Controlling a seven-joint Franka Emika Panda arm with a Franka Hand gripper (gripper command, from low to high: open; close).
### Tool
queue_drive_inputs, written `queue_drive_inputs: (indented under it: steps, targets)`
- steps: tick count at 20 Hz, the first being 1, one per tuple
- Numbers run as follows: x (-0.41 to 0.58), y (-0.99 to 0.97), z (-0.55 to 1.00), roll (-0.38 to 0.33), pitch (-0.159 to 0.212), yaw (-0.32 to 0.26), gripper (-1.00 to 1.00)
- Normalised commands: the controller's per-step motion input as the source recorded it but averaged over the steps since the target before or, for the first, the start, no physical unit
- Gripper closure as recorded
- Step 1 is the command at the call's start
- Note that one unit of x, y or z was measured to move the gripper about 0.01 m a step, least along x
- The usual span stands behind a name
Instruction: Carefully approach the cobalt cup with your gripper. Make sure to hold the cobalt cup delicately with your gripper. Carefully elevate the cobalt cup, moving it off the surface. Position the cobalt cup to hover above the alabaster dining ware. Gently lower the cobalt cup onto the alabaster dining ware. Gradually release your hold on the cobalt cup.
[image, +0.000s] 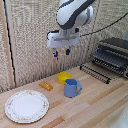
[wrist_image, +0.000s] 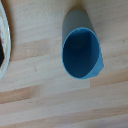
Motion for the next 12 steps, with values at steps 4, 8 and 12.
queue_drive_inputs:
  steps: [4,8,12]
  targets:
    - [-0.561,-0.24,-0.1,0.007,-0.002,0.0,-1.0]
    - [-0.518,-0.25,-0.16,0.0,0.009,0.0,-1.0]
    - [-0.432,-0.28,-0.23,0.0,0.003,0.008,-1.0]
